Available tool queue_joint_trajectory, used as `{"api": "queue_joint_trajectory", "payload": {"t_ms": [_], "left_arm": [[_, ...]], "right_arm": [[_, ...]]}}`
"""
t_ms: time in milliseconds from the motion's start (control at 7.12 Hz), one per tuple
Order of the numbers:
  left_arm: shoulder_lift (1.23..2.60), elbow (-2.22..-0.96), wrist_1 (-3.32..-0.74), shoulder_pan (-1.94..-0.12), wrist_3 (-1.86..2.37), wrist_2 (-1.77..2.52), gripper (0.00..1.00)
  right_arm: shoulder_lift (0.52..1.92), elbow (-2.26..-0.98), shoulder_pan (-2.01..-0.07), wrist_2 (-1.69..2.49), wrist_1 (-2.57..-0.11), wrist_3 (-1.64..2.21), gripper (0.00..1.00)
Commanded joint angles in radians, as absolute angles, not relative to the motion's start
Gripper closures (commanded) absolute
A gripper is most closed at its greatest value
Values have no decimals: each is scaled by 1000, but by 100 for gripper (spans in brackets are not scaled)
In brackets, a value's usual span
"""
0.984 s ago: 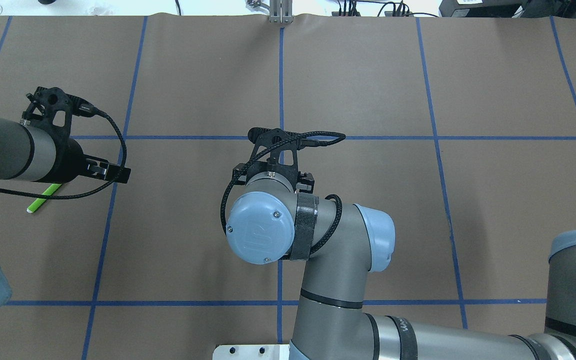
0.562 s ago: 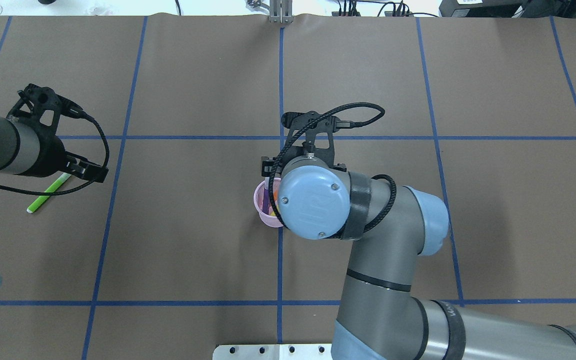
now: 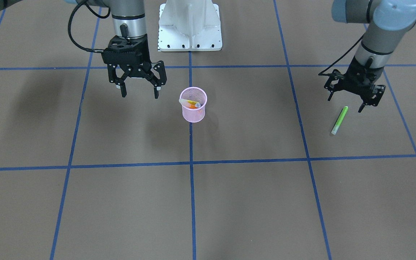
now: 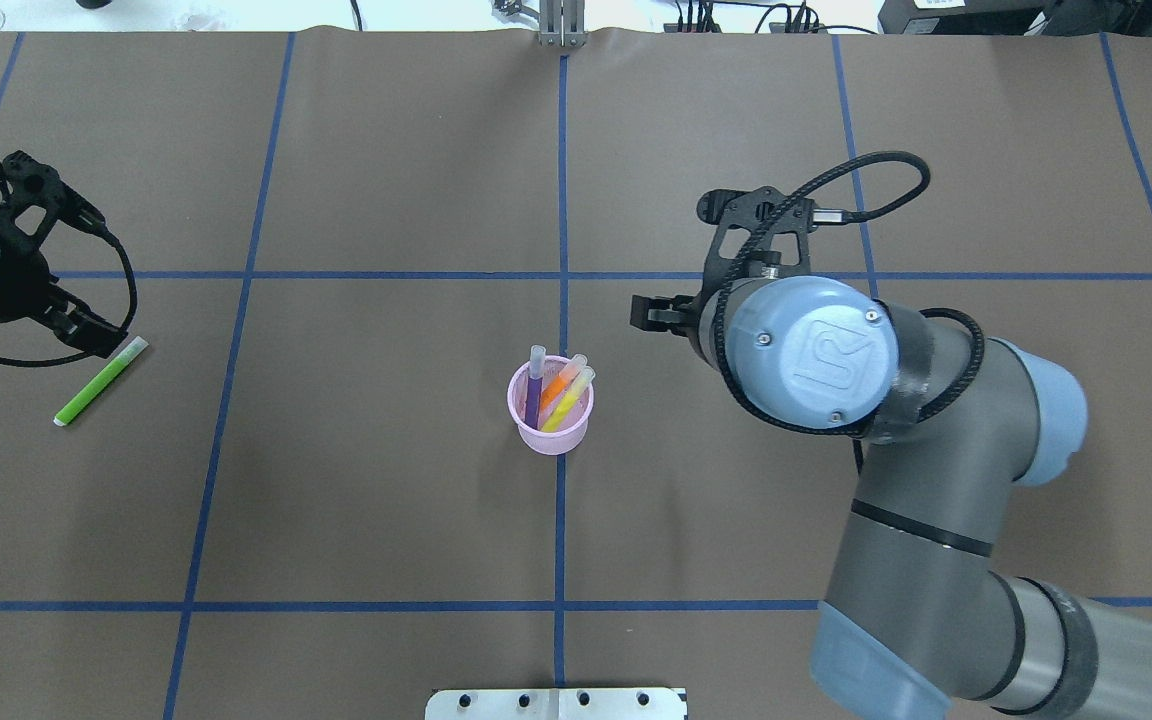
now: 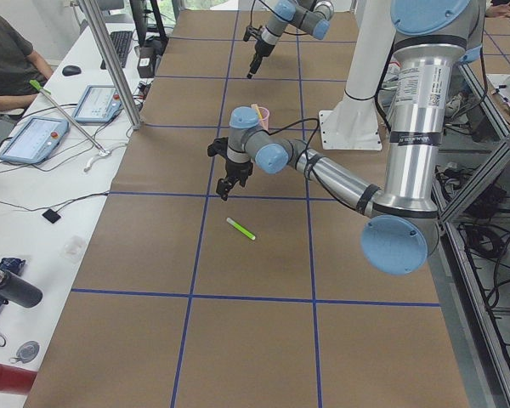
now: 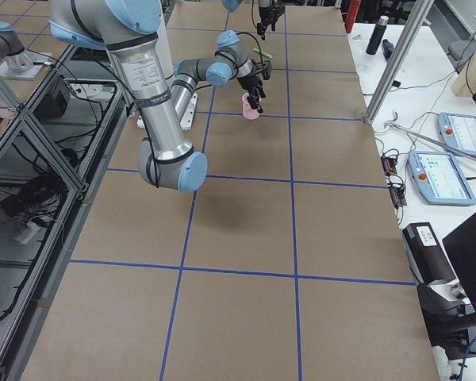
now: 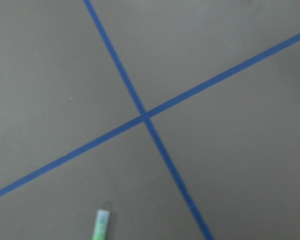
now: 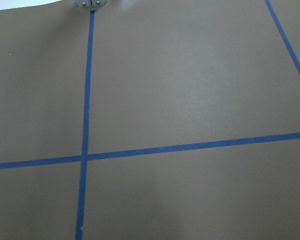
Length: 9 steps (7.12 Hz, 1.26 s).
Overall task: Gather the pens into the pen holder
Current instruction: 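Withdraw the right arm while the left gripper reaches to the green pen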
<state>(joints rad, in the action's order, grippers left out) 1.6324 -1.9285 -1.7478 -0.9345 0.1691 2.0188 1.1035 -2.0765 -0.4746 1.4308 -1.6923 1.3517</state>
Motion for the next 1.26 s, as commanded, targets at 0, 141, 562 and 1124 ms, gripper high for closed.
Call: {"api": "queue_joint_trajectory", "payload": {"t_ms": [0, 141, 562, 1124], "left_arm": [[1657, -1827, -1755, -957, 121, 2075, 1], [1666, -1795, -1756, -960, 121, 2121, 1], [1680, -1740, -1755, -960, 89, 2224, 1], [1764, -1616, -1743, -963, 28, 2224, 1]], "right_arm": [[1184, -2106, -520, 1500, -1694, 1350, 0], [1213, -2106, -581, 1588, -1694, 1330, 0], [1293, -2082, -781, 1832, -1697, 1090, 0], [1393, -2004, -1052, 2148, -1695, 814, 0]]}}
